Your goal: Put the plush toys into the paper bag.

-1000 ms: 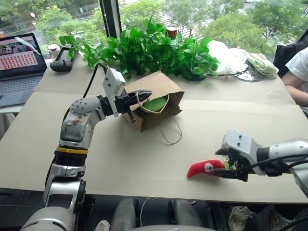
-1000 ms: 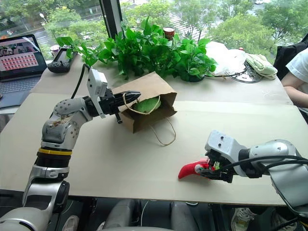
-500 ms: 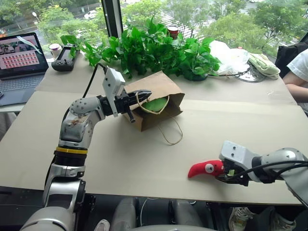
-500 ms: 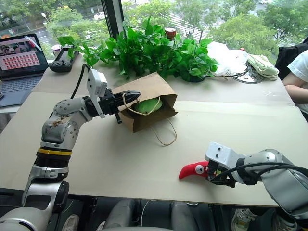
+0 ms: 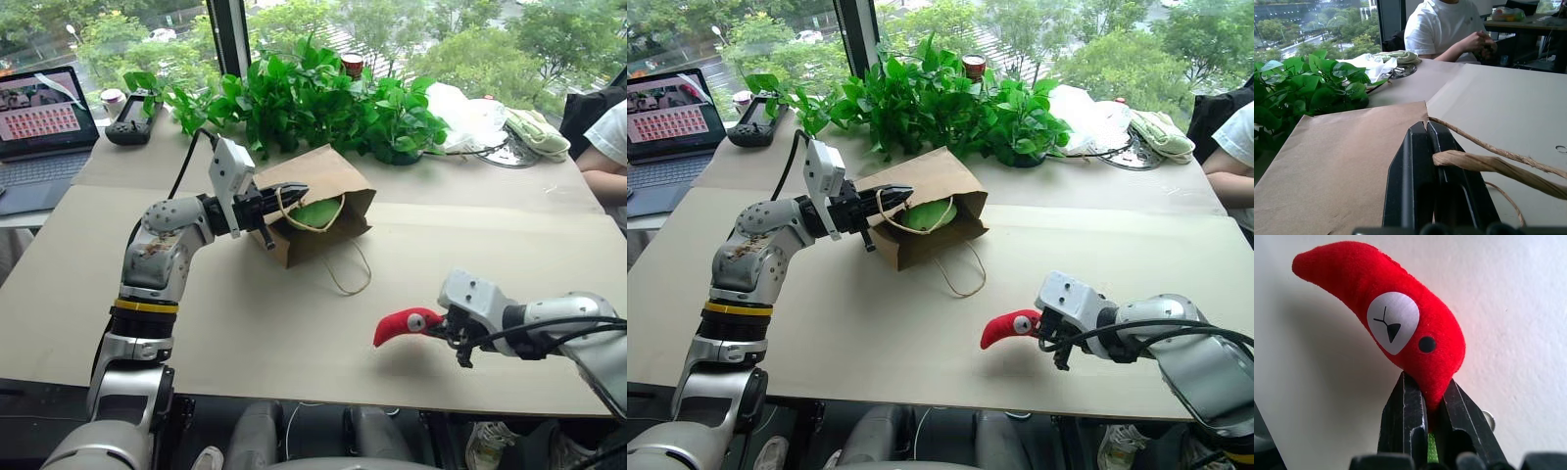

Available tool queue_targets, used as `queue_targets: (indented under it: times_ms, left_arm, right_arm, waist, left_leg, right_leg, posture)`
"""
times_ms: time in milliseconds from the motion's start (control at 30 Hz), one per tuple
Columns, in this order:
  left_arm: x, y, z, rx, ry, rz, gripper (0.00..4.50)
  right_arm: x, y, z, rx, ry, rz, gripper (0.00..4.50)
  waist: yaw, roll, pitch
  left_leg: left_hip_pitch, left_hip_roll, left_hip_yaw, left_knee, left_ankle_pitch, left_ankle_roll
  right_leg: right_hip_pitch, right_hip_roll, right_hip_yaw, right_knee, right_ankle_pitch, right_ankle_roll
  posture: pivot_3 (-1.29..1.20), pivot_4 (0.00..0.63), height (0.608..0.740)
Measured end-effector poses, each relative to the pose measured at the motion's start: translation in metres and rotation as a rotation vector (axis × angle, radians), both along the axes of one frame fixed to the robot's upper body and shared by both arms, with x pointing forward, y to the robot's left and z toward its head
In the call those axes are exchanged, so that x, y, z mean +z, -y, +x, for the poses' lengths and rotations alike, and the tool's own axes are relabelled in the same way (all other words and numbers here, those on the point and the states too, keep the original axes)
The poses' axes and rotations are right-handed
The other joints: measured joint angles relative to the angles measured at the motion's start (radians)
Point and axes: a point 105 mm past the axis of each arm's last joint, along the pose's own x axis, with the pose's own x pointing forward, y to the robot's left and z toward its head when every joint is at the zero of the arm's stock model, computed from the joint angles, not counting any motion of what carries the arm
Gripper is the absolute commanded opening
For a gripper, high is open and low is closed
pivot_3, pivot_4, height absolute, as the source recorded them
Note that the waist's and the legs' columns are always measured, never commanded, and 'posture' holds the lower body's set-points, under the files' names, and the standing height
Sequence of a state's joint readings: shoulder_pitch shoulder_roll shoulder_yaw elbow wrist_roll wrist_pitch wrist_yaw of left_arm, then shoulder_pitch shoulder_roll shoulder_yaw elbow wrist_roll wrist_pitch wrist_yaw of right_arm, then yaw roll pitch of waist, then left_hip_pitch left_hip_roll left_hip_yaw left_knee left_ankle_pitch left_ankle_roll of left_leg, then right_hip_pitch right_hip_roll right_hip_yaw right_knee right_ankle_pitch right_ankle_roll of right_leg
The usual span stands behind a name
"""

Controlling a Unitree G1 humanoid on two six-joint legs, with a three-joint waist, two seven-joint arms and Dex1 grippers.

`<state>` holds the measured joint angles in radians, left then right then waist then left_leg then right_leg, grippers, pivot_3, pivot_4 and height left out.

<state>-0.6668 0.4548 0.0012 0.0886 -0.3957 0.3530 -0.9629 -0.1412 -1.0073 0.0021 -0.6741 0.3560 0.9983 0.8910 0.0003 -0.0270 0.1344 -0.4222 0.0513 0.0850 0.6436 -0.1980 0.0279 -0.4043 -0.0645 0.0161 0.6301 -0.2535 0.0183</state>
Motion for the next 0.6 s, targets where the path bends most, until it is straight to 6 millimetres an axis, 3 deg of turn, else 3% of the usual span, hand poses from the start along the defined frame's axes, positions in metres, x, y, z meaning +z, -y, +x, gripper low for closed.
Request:
queue_targets:
  times_ms: [100,167,300,600]
  left_arm:
    - [0.000,0.002,-0.001,-0.007,0.002,-0.002,0.00]
    - [0.001,0.002,-0.001,-0.007,0.003,-0.002,0.00]
    - [0.002,0.002,-0.001,-0.006,0.006,-0.001,0.00]
    - [0.000,0.004,-0.001,-0.011,-0.011,0.001,0.00]
  right_arm:
    - [0.040,-0.028,0.026,0.000,0.171,0.139,0.01]
    - [0.054,-0.040,0.037,-0.015,0.225,0.181,0.01]
    - [0.044,-0.070,0.063,-0.084,0.210,0.207,0.01]
    - [0.031,-0.099,0.106,-0.190,0.268,0.084,0.01]
  waist:
    - [-0.006,0.000,0.000]
    - [-0.006,0.000,0.000]
    - [-0.006,0.001,0.000]
    - [-0.003,0.001,0.000]
  left_leg:
    - [0.001,0.000,-0.001,0.000,0.000,-0.001]
    - [0.000,0.001,-0.001,0.000,0.000,-0.001]
    - [-0.002,0.000,0.000,0.000,0.000,-0.001]
    - [-0.003,0.000,0.002,0.000,0.001,-0.001]
  right_leg:
    - [0.000,0.001,0.001,0.001,0.000,0.000]
    - [0.000,0.003,0.001,0.001,0.000,0.000]
    - [-0.001,0.003,0.002,0.001,0.000,-0.001]
    - [-0.002,0.003,0.002,0.001,0.000,-0.001]
  posture:
    - [0.00,0.150,0.740]
    - [0.00,0.150,0.740]
    - [0.00,0.150,0.740]
    - [0.00,0.150,0.740]
